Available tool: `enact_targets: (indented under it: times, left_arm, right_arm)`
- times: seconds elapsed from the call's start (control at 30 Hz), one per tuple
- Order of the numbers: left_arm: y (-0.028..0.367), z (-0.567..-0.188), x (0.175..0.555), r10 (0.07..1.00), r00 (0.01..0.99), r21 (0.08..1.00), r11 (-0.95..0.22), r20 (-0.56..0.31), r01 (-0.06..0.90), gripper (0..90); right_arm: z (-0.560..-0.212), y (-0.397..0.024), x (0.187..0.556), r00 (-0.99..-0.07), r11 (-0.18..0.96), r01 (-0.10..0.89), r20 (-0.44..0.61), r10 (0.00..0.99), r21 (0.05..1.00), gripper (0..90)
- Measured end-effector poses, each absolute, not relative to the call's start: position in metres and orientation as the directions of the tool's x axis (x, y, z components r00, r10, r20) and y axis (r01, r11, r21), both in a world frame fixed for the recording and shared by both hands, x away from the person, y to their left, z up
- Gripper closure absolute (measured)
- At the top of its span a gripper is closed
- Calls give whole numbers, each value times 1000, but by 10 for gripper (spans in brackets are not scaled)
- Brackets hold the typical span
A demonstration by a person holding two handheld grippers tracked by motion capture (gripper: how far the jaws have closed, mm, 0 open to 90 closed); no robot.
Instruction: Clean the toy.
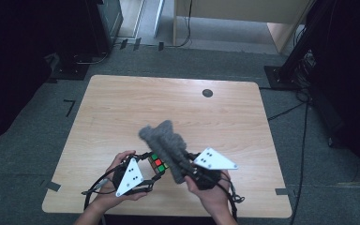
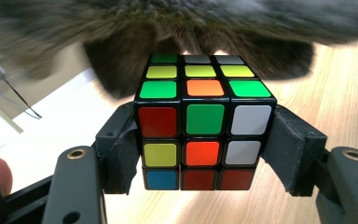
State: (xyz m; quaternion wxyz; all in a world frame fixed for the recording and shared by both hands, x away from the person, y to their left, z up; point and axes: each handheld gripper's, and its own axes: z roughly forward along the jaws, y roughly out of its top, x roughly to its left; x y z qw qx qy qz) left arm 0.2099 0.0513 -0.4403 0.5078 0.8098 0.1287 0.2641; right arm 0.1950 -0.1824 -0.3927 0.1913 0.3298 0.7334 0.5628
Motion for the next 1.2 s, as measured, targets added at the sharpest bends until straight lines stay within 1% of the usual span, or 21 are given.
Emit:
enact_targets:
  times: [0.07,0.1,0.13,0.2,0.23,0.47,0.53,0.6,0.63,0.7,0.77,0.97,1.1,1.2]
  left_arm:
    - [51,-438,208,469,831,891,-448,298,-67,343]
    - [51,-438,207,473,820,879,-470,322,-75,343]
    - [51,-439,207,473,815,876,-476,333,-81,343]
    - [52,-437,206,472,822,886,-458,318,-79,343]
    - [52,-436,206,475,822,891,-446,314,-82,343]
    - [60,-429,206,473,842,930,-357,260,-87,343]
    - [62,-428,207,474,844,935,-344,249,-82,344]
    - [63,-429,208,480,843,938,-337,242,-77,343]
    - [64,-429,208,480,846,941,-331,233,-72,343]
    - [65,-428,208,476,853,948,-310,215,-66,343]
    - [64,-427,207,471,855,948,-310,218,-71,343]
    - [65,-426,207,475,853,950,-304,218,-74,343]
    - [65,-426,207,489,844,951,-301,221,-74,342]
    - [67,-425,209,502,837,952,-299,218,-69,343]
  right_arm:
    - [-397,-166,190,-735,240,235,11,678,942,732]
    - [-400,-161,188,-731,271,222,-23,682,937,733]
    - [-402,-160,189,-726,271,223,-26,687,936,734]
    - [-403,-166,194,-721,241,260,23,692,935,736]
    - [-402,-171,196,-703,221,278,41,710,935,738]
    - [-407,-201,214,-584,152,368,101,805,917,746]
    - [-410,-208,217,-579,93,393,167,798,915,746]
    - [-411,-212,219,-601,33,408,241,762,913,747]
    - [-412,-211,219,-614,26,413,257,747,911,747]
    - [-414,-207,219,-637,42,419,260,726,907,746]
    - [-419,-202,221,-656,57,432,270,705,900,748]
    - [-437,-197,229,-658,54,508,348,668,859,751]
    - [-450,-190,233,-652,116,555,344,676,823,749]
    - [-447,-196,234,-636,86,554,354,685,828,749]
